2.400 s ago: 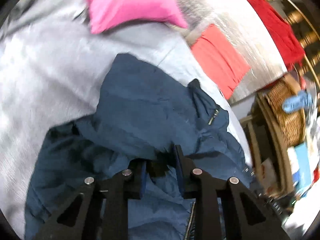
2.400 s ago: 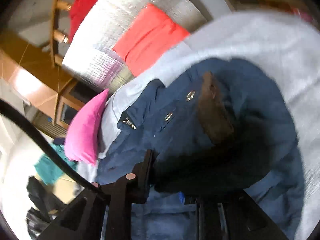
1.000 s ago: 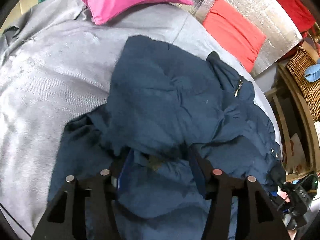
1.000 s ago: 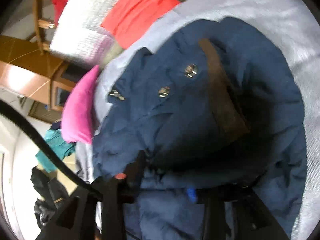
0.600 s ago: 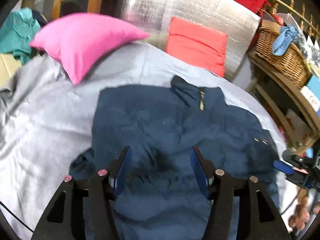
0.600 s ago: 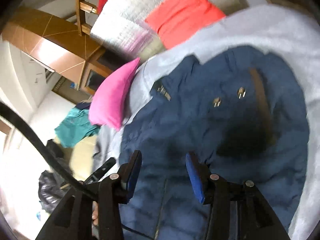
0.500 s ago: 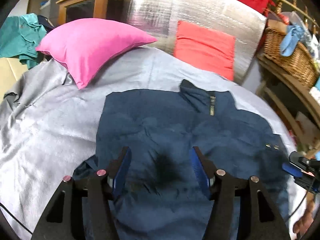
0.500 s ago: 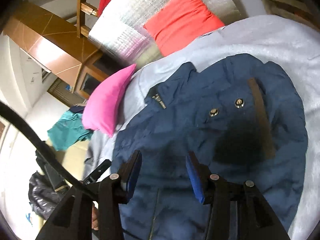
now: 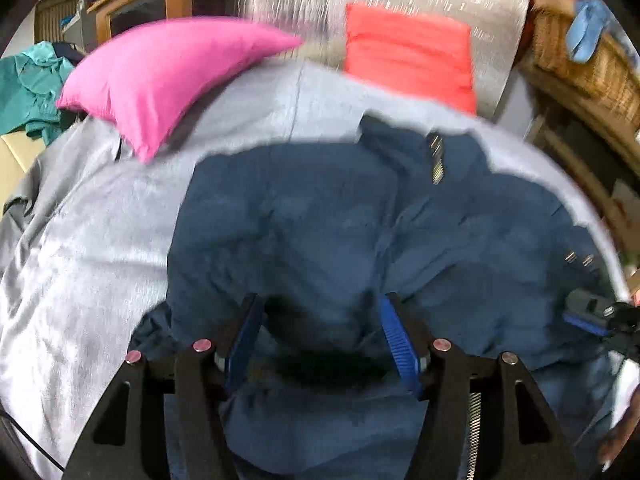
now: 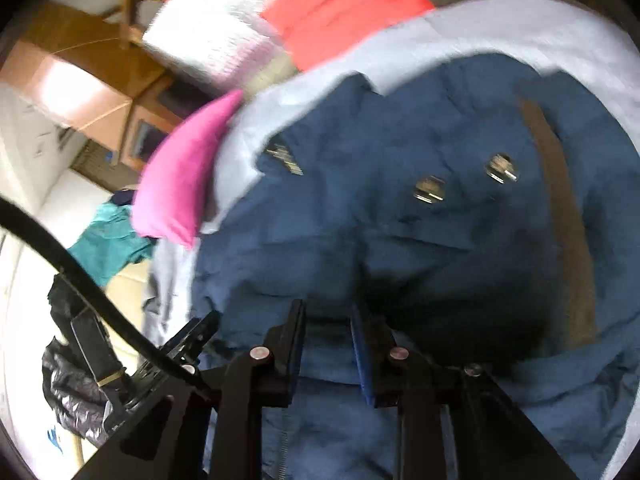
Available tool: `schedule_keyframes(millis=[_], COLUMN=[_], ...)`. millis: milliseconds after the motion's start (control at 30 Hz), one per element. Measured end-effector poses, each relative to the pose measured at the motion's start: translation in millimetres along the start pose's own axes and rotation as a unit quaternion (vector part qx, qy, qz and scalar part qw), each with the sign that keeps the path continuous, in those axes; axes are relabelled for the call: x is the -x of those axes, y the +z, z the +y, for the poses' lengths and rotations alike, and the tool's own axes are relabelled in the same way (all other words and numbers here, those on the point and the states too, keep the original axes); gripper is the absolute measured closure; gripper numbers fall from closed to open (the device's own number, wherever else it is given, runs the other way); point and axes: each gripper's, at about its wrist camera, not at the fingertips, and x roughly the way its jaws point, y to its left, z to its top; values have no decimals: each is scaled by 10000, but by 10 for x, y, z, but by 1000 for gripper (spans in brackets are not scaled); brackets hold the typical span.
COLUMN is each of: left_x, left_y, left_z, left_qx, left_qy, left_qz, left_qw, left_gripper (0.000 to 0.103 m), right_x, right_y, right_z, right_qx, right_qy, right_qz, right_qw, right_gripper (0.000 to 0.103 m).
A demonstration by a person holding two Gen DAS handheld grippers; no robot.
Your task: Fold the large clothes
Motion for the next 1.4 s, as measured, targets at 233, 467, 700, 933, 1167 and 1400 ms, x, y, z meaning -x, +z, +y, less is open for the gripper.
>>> schedule_keyframes(millis=[233,467,700,933,1167,1400], left_x=[-284,-27,133,-381,-34,-181], left_y=[-107,92,132,-45,114,83], left_z=[-232,69,578,761,837,1342], left_qx=[-688,-118,192,228,166,1085], left_qy=[241,-100,644,929,887,817], left_qz=[234,164,-53,777,228,563], left_qw=[9971,9997,9977,9924,9957,9891], left_gripper=[40,40,30,30,28,16], right_x=[-282,441,947,503,920,1046], right_y=[-66,143,176,117,193,273], right_z=[-53,-291,-720,-881,-724,-1125], right_qx=[-66,-358,-817,-1073,-845,-1151], right_qy=[-71,5,37,-526,-552,-1222], right_qz=[599,-93,-526,29,-521,-750], right_qw=[9982,9993,9953,9928,9935,9830], right_gripper=[78,76,68,73,62,26])
